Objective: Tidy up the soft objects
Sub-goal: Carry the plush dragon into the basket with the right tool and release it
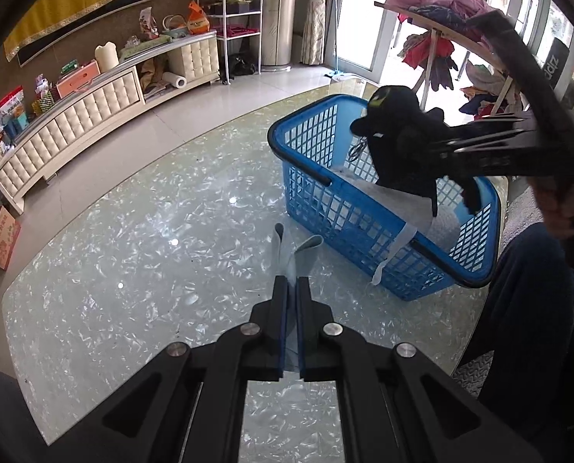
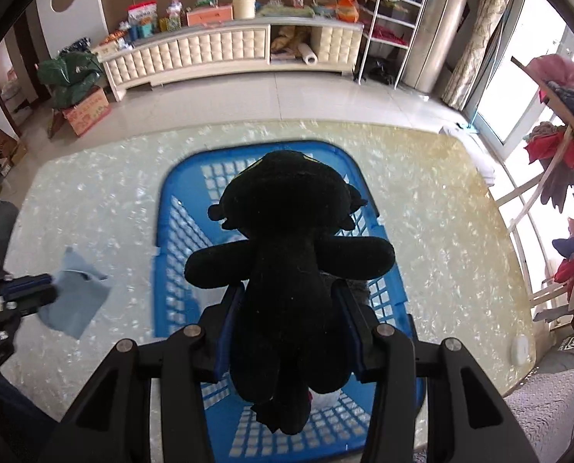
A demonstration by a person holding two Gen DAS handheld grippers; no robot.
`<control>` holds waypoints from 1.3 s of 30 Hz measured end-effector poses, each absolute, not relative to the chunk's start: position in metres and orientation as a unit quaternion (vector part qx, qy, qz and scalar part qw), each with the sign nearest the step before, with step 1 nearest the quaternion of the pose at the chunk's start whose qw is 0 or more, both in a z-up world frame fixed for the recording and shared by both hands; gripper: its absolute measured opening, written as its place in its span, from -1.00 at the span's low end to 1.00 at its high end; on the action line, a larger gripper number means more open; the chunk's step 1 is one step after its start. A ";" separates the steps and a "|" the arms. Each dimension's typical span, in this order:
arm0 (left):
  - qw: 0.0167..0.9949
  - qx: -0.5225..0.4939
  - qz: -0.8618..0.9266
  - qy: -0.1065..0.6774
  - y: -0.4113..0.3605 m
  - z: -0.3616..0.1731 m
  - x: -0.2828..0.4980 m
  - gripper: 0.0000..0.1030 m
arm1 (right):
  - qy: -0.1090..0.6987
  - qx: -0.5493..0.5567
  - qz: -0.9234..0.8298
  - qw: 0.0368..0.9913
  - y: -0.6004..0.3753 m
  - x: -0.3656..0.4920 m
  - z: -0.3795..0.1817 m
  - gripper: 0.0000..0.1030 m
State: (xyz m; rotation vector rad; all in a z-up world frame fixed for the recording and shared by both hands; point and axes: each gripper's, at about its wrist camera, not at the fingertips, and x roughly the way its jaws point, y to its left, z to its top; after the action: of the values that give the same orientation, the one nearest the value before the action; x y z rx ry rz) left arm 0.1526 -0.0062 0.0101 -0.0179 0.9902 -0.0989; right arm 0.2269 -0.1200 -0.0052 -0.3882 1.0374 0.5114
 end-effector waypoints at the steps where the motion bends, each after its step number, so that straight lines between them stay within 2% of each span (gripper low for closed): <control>1: 0.878 -0.008 -0.048 0.476 -0.006 0.009 0.153 -0.94 | 0.488 -0.186 0.239 0.819 -0.117 0.228 -0.009 -0.15; 14: 0.869 -0.005 -0.051 0.493 -0.005 -0.001 0.160 -0.94 | 0.508 -0.241 0.227 0.796 -0.085 0.248 -0.050 -0.12; 24: 0.870 -0.011 -0.053 0.491 -0.002 -0.004 0.162 -0.94 | 0.508 -0.266 0.222 0.789 -0.084 0.246 -0.052 -0.05; 26: 0.869 -0.010 -0.052 0.491 -0.002 -0.004 0.162 -0.94 | 0.506 -0.272 0.219 0.789 -0.084 0.245 -0.052 0.02; 28: 0.868 -0.010 -0.054 0.493 -0.002 -0.005 0.162 -0.94 | 0.495 -0.283 0.209 0.794 -0.085 0.240 -0.048 0.24; 32: 0.869 -0.008 -0.056 0.492 -0.004 -0.004 0.162 -0.94 | 0.478 -0.282 0.210 0.805 -0.093 0.243 -0.038 0.50; 34: 0.871 -0.006 -0.058 0.487 -0.007 -0.002 0.161 -0.94 | 0.470 -0.272 0.215 0.812 -0.098 0.237 -0.030 0.70; 39: 0.877 0.003 -0.059 0.477 -0.014 0.006 0.157 -0.94 | 0.456 -0.248 0.218 0.827 -0.123 0.219 -0.012 0.84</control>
State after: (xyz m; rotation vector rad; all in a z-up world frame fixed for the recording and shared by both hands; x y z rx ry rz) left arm 0.1569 -0.0135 0.0060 0.0059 0.9955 -0.1225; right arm 0.2189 -0.1230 -0.0117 -0.5262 0.9691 0.4625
